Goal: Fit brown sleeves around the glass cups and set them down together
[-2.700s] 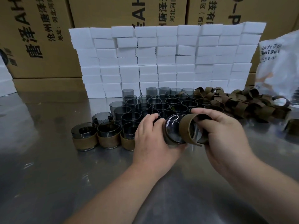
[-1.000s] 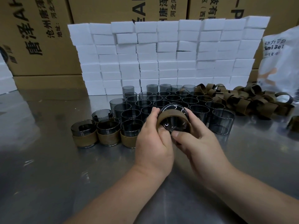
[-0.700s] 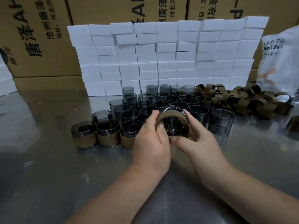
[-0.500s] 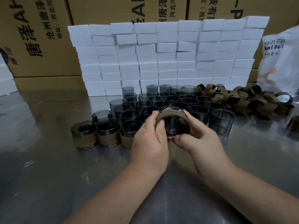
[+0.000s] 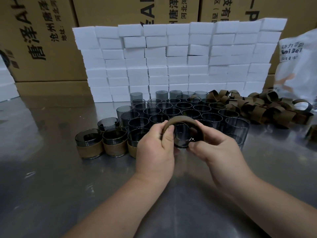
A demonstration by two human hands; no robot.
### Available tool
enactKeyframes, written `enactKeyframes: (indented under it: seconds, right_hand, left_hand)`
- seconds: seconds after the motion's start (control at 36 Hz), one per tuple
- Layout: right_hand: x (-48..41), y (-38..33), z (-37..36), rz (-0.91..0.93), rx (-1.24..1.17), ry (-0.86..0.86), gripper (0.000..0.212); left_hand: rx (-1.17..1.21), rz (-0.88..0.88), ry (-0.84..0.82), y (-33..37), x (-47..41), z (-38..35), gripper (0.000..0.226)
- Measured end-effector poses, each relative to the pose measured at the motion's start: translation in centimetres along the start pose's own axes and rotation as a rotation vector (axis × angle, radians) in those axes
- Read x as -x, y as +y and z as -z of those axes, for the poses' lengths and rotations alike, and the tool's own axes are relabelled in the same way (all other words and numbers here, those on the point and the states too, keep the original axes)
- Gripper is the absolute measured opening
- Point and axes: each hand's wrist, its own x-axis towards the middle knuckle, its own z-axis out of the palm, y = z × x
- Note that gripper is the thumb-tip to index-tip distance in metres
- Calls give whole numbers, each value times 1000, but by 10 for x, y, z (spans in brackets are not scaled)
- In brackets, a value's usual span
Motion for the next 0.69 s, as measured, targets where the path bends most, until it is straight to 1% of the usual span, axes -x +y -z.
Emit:
enactKeyframes:
  seconds: [0.17,0.31,0.64,0.67,0.69]
  right_hand:
    - [0,-1,2,16,-8,-35,46]
    - [-1,0,2,13,-26,-61,44]
    - [-1,2,1,21,-73,-104,38]
    - [-1,2,1,18,-80,-108,37]
    - [-1,1,0,14,-90,-109,37]
  left_hand:
    - [78,26,10,2,-2,2,13]
    - [124,67,22,2,-3,2,17]
    - [265,156,26,4,-4,1,8]
    - [270,159,17,4,-4,1,8]
    - [273,160,5,3,-5,1,17]
